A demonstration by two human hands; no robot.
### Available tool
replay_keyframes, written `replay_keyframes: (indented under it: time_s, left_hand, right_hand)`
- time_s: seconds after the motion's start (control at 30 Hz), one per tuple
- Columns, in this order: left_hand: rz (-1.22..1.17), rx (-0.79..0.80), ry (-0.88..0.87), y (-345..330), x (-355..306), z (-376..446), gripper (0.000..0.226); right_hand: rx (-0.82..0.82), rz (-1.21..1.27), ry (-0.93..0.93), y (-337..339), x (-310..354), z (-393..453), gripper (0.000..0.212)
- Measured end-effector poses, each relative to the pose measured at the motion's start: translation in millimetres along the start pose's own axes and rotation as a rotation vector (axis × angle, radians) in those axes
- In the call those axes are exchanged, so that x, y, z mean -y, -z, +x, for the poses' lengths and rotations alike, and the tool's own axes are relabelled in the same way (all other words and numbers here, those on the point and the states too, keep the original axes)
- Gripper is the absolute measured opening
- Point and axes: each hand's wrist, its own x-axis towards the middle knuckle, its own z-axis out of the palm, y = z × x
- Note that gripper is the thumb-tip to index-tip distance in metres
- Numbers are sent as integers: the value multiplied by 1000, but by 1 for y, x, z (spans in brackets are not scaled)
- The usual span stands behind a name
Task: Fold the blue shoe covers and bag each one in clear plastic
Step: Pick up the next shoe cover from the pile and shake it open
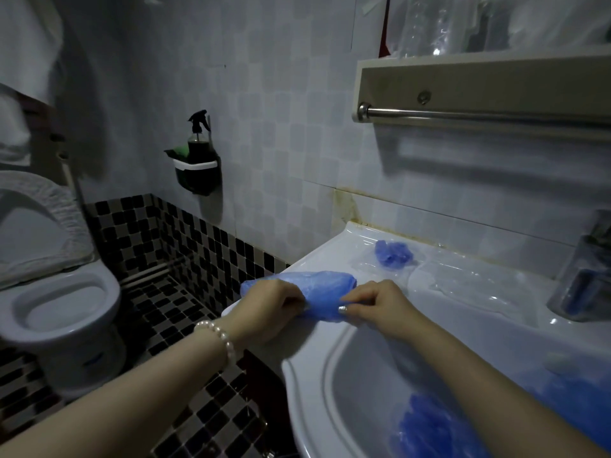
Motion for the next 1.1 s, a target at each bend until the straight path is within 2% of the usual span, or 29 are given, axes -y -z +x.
replay_keyframes:
  time_s: [0.07,0.13,0.2,0.3,0.4,0.5,0.57,0.6,0.67,0.7,0.8,0.87,0.93,1.1]
  left_hand:
    - [-112,63,175,5,3,6,33]
    - [-138,100,254,8,1,9,30]
    - [-67,126,290,4,-1,12,32]
    - [127,142,283,-5,-5,9,30]
    - [245,105,280,-5,-9,7,25]
    - [345,34,207,-1,-8,6,23]
    - [401,-91,71,-6,2,7,31]
    - [421,-136,20,-9,6,9,42]
    - [349,-171,-49,-8,10,14,60]
    - [265,-148,-48,-7,9,17,63]
    - [-91,41,135,-4,7,21,56]
    - [-219,49,168,-6,7,20,48]
    - [-248,45,170,-6,7,18,42]
    - [-351,-24,216,-7,6,20,35]
  right_hand:
    - [22,14,-76,2,5,1,22]
    - [-7,-17,-130,-1,9,5,37]
    - [-81,-74,-190,-6,12,11,43]
    - [-146,-348,-269,-14,14,16,42]
    - [-197,-614,-214,-17,18,14,48]
    - [-222,-721,-73,-22,14,11,43]
    - [-302,-632,85,-26,5,12,16]
    - [-334,-566,110,-26,3,13,14]
    - [-284,-433,67,-23,0,16,57]
    - [-231,-354,42,-22,-1,17,68]
    - [-113,-128,0,-19,-3,20,65]
    - [-97,-72,-46,-17,-2,21,59]
    - [-91,-44,-75,-16,-2,23,58]
    - [-108,-133,-65,-17,0,26,59]
